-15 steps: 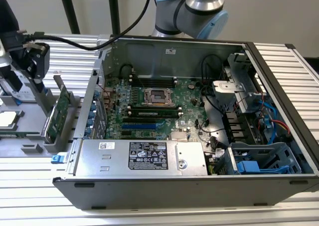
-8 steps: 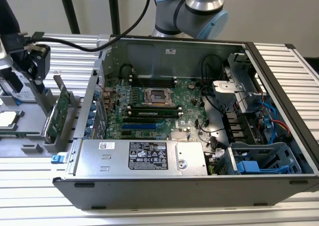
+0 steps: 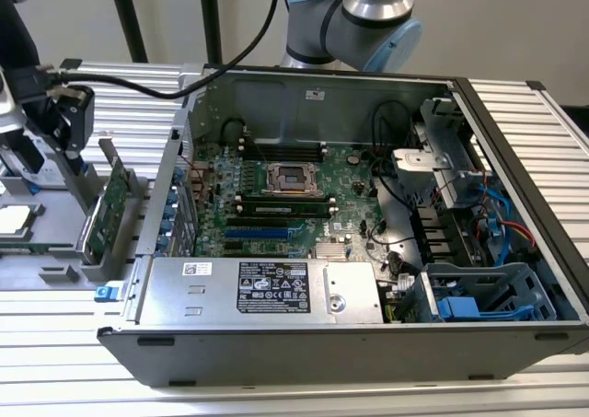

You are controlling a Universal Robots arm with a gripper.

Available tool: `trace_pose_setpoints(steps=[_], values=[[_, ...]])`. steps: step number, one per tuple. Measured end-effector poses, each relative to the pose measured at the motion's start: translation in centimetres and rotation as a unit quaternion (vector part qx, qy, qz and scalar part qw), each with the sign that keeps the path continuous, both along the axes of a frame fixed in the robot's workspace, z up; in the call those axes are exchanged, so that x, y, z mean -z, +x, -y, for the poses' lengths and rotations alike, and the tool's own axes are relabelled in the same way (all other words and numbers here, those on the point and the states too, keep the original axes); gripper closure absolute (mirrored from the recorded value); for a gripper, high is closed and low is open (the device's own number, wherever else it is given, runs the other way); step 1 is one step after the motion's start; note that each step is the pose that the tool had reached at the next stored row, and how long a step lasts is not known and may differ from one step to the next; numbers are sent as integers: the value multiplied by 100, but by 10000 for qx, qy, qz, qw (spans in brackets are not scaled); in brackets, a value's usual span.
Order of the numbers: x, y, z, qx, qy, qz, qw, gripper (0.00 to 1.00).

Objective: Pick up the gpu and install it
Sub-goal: 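Pick up the gpu and move the gpu toward the slot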

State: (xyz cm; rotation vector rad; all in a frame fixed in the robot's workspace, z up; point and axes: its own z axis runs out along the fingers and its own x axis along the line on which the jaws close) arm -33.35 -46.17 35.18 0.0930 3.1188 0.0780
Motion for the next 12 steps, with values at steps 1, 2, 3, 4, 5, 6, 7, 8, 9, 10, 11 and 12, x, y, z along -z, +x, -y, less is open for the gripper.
trace_pose_setpoints(steps=[1,2,3,4,5,6,7,8,9,10,11,12], values=[[4,0,0,0,0,0,10000,0],[9,0,0,0,0,0,10000,0],[13,0,0,0,-1,-1,10000,0],[17,0,0,0,0,0,10000,0],[22,0,0,0,0,0,10000,0],[27,0,0,0,0,0,10000,0],[32,0,0,0,0,0,10000,0],[36,0,0,0,0,0,10000,0],[40,0,0,0,0,0,10000,0],[44,0,0,0,-1,-1,10000,0],[48,0,0,0,0,-1,10000,0],[53,0,0,0,0,-1,10000,0]])
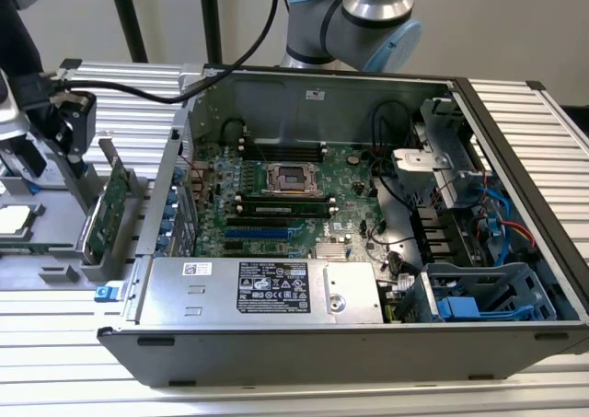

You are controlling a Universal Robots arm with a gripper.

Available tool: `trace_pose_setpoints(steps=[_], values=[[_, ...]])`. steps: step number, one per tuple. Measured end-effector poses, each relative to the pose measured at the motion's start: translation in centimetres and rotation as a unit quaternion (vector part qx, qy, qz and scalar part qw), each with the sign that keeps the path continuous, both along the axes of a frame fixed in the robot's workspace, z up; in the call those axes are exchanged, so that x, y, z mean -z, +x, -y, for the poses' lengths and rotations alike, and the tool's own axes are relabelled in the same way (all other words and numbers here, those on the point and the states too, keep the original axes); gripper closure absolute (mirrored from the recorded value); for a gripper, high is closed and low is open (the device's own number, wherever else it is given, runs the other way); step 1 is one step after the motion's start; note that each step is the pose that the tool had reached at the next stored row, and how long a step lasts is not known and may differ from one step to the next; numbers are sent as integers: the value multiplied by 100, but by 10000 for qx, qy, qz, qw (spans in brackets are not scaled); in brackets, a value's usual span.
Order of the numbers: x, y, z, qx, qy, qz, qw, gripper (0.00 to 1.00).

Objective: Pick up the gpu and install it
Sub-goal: 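Pick up the gpu and move the gpu toward the slot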

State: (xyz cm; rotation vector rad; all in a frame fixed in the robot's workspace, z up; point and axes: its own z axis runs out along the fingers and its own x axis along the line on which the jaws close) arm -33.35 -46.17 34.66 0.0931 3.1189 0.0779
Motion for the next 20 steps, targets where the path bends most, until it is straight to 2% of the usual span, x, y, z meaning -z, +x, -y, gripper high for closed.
trace_pose_setpoints(steps=[20], values=[[88,0,0,0,0,-5,10000,0]])
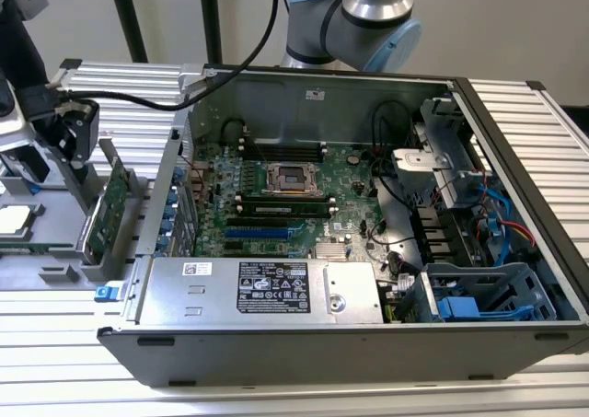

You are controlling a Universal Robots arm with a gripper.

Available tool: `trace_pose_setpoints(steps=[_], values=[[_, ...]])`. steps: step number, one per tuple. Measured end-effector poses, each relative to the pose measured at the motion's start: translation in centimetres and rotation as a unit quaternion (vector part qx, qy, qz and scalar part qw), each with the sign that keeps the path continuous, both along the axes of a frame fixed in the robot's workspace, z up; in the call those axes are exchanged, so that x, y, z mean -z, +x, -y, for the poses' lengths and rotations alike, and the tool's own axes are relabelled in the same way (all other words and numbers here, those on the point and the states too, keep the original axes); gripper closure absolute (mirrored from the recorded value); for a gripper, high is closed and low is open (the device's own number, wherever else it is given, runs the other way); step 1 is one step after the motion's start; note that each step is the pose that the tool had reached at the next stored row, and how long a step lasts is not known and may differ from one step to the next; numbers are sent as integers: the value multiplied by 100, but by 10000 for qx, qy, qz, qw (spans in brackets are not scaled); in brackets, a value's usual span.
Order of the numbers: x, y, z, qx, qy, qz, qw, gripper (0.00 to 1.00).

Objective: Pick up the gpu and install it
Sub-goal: 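Pick up the gpu and move the gpu toward the slot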

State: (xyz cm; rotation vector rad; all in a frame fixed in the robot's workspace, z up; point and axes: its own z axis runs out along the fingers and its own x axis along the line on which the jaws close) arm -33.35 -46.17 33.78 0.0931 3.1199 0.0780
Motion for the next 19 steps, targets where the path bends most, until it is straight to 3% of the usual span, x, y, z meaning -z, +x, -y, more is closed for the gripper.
trace_pose_setpoints(steps=[19], values=[[87,0,0,0,0,-6,10000,0]])
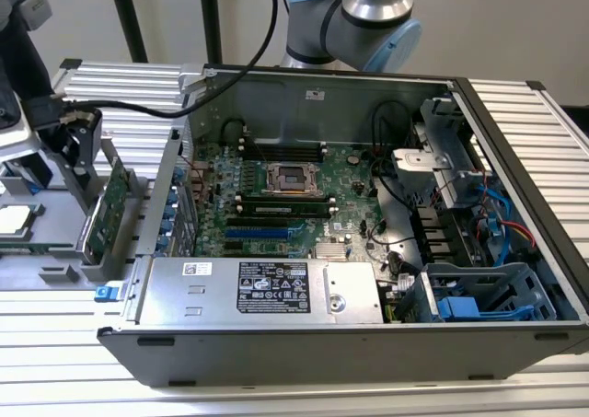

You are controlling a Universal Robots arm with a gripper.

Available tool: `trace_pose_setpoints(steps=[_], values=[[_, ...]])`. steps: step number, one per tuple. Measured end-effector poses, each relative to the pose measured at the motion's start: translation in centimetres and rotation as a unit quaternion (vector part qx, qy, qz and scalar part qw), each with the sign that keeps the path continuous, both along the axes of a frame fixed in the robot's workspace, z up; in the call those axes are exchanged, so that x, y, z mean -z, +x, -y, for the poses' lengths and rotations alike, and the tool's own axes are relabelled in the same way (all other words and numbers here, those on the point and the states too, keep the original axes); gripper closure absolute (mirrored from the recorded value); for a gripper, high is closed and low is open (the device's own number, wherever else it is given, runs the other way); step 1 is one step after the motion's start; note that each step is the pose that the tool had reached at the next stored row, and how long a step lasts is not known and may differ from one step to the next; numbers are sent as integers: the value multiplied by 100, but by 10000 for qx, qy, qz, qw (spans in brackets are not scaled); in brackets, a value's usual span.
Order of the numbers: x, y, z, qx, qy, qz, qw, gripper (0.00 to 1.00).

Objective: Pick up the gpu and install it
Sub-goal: 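Pick up the gpu and move the gpu toward the slot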

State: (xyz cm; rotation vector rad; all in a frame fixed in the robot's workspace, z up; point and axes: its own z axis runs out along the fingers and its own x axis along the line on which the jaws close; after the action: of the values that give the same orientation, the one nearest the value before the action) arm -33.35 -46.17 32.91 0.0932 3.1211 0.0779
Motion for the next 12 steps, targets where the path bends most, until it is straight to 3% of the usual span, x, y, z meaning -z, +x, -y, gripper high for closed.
trace_pose_setpoints(steps=[12], values=[[38,0,-12,0,0,0,10000,0]])
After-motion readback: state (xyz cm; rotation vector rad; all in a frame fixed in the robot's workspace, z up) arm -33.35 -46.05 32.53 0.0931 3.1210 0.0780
